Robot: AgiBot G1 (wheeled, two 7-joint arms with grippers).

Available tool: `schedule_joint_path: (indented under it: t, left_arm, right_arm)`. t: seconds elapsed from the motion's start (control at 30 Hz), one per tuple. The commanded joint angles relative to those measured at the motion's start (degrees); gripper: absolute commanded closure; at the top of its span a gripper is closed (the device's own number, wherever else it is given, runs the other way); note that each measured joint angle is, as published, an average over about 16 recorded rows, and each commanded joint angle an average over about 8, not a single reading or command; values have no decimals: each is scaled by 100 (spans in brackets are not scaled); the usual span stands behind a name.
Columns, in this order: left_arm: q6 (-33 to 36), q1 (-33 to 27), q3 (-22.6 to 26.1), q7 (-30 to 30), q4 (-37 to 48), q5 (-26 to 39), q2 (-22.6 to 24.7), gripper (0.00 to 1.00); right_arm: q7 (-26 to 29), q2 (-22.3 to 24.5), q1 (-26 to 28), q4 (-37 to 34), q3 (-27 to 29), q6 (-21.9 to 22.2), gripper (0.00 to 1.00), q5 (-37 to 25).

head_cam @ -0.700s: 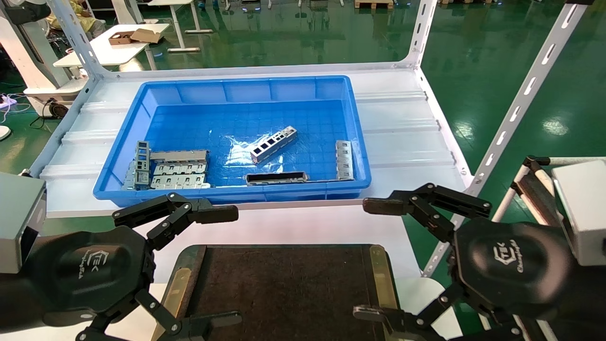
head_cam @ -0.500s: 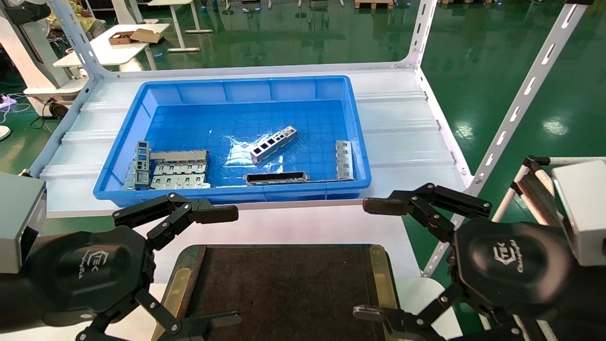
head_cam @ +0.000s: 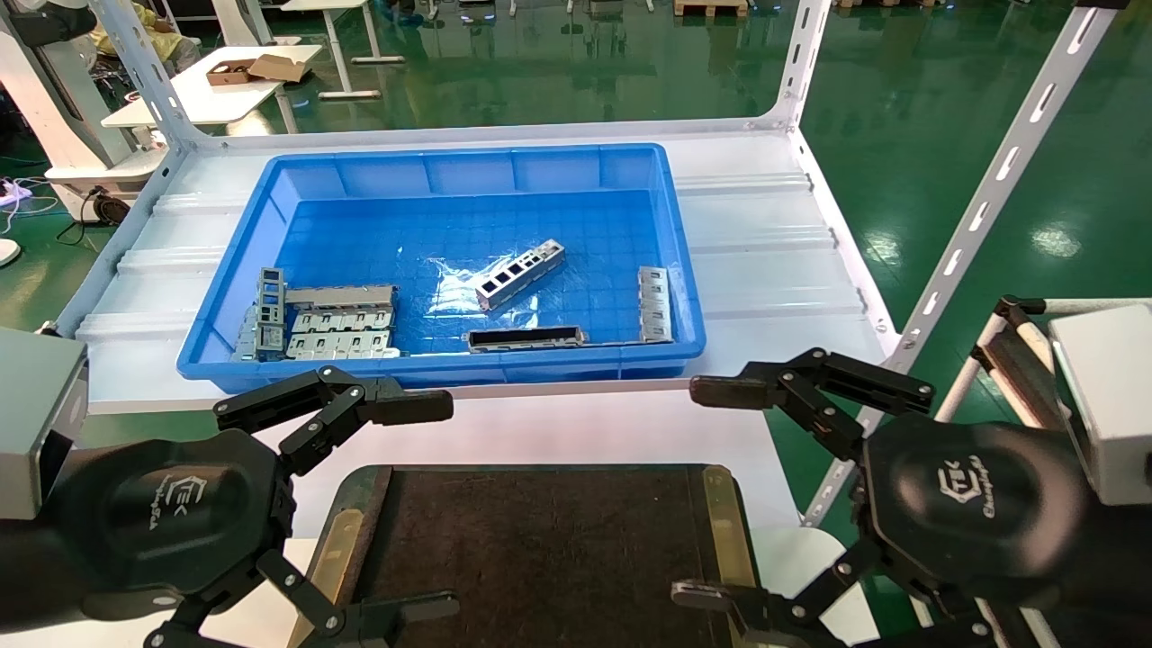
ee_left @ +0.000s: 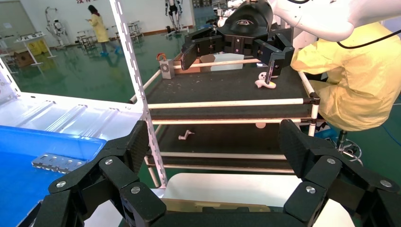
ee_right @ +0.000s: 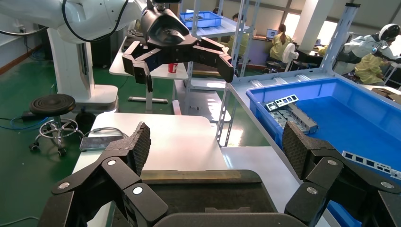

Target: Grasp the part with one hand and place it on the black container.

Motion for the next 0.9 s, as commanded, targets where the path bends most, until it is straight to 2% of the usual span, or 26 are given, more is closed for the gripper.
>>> schedule_joint_path:
  t: [0.03,0.47,0.7,0.9]
  left_arm:
    - [1,1,0,1,-1,0,0,0]
    - [-100,-202,60,-65,41,182,48,0]
    - [-400,-543,225,-56,245,675,285,0]
    - [-766,-1042,461,-10,736,1285,707,0]
  right_arm:
    - [0,0,0,0,0,0,0,0]
    - [-3,0,3,-5,-4,-1,0,2]
    - [-5,1,4,-6,-7,-1,0,4]
    - [-6,2,5,-6,-10,0,0,5]
